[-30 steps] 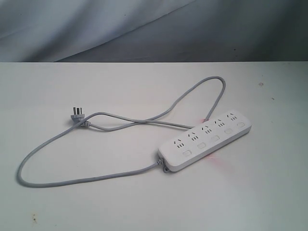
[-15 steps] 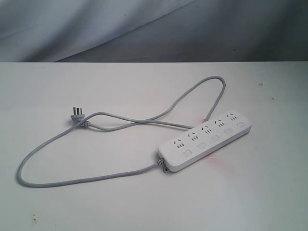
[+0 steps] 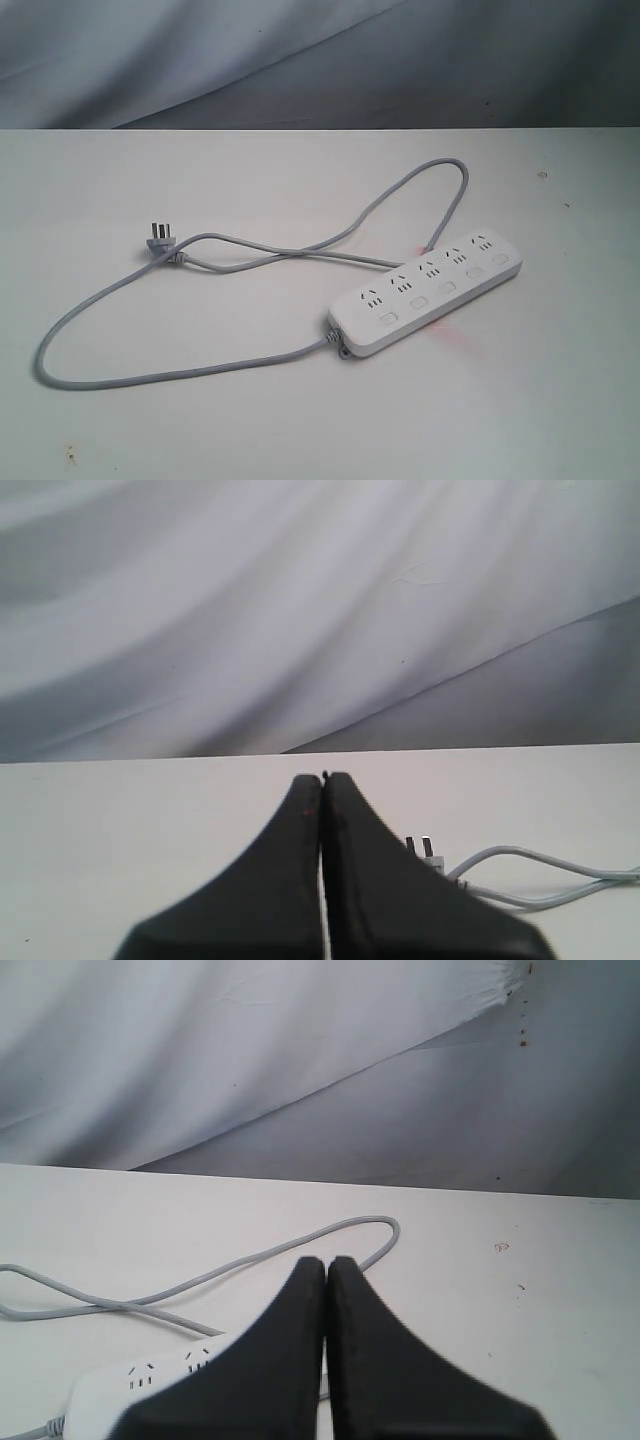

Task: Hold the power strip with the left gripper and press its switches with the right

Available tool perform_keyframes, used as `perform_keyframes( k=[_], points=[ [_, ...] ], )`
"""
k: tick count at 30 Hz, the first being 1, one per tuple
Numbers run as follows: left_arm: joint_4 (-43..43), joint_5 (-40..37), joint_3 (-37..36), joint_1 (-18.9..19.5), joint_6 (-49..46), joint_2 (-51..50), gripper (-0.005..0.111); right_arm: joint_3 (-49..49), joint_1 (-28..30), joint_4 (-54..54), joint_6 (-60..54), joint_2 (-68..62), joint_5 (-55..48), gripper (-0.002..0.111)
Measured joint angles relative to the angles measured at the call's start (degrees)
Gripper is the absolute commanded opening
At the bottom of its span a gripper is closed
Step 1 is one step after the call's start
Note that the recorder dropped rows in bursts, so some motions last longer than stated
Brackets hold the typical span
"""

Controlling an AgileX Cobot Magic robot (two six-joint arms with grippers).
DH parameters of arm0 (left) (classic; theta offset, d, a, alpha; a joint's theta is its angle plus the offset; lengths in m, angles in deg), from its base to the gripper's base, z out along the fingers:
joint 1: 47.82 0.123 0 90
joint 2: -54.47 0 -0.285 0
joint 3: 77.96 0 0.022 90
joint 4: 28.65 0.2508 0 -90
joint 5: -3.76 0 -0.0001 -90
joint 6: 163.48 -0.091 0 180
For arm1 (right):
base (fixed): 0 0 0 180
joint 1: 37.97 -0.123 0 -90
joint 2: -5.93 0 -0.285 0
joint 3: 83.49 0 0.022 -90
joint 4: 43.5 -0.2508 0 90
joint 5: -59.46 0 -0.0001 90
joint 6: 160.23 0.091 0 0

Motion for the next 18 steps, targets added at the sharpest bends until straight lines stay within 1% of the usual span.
perform_keyframes(
  k=[13,15,18],
  points=[
    [0.0,-0.1,0.0,0.0,0.5,0.0,0.000,0.0,0.0,0.0,0.0,0.0,0.0,0.000],
    [0.2,-0.1,0.0,0.0,1.4,0.0,0.000,0.0,0.0,0.0,0.0,0.0,0.0,0.000],
    [4.0,-0.1,0.0,0.0,6.0,0.0,0.000,0.0,0.0,0.0,0.0,0.0,0.0,0.000]
  ],
)
